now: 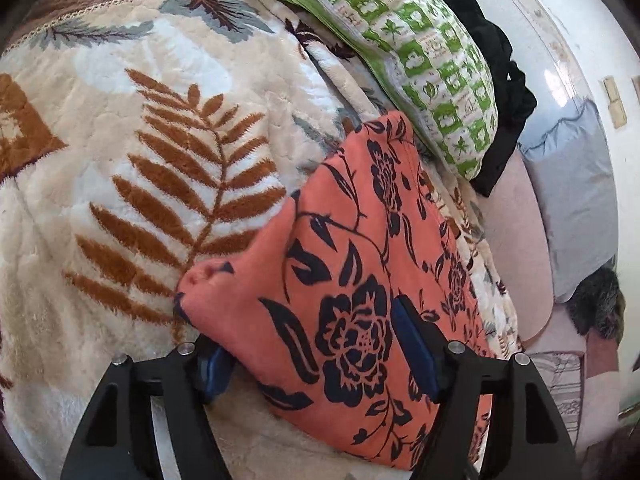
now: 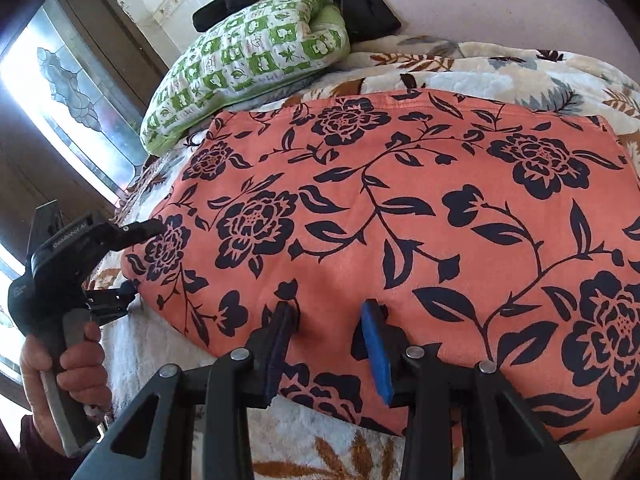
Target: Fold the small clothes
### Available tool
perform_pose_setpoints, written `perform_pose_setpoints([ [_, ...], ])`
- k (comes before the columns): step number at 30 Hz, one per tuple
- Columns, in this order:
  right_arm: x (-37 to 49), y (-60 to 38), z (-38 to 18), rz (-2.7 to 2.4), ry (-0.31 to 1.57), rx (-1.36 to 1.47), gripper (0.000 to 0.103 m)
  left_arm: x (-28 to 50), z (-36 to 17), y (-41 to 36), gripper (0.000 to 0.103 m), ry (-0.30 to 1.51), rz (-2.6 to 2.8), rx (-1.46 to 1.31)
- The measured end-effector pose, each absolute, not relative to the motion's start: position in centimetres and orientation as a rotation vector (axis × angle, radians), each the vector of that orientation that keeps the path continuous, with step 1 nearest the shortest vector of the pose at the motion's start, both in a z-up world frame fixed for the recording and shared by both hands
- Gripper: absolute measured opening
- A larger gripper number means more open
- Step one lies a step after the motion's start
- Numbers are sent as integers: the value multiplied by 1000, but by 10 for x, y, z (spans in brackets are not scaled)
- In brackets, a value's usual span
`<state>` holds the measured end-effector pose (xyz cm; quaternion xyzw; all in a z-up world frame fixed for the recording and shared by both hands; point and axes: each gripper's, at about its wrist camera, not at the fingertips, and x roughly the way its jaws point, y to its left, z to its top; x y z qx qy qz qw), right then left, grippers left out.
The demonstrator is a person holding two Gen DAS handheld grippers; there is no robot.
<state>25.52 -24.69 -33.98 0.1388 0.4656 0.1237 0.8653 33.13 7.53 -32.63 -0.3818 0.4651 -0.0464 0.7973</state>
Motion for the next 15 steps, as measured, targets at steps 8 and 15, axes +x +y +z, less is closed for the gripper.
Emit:
perform_pose_setpoints([
  [8, 252, -243, -339, 265, 952, 250, 41, 338, -311, 72, 29, 910, -64, -711],
  [15, 252, -246, -339, 279, 954, 260, 41, 338, -318, 46, 53, 949, -42, -578],
])
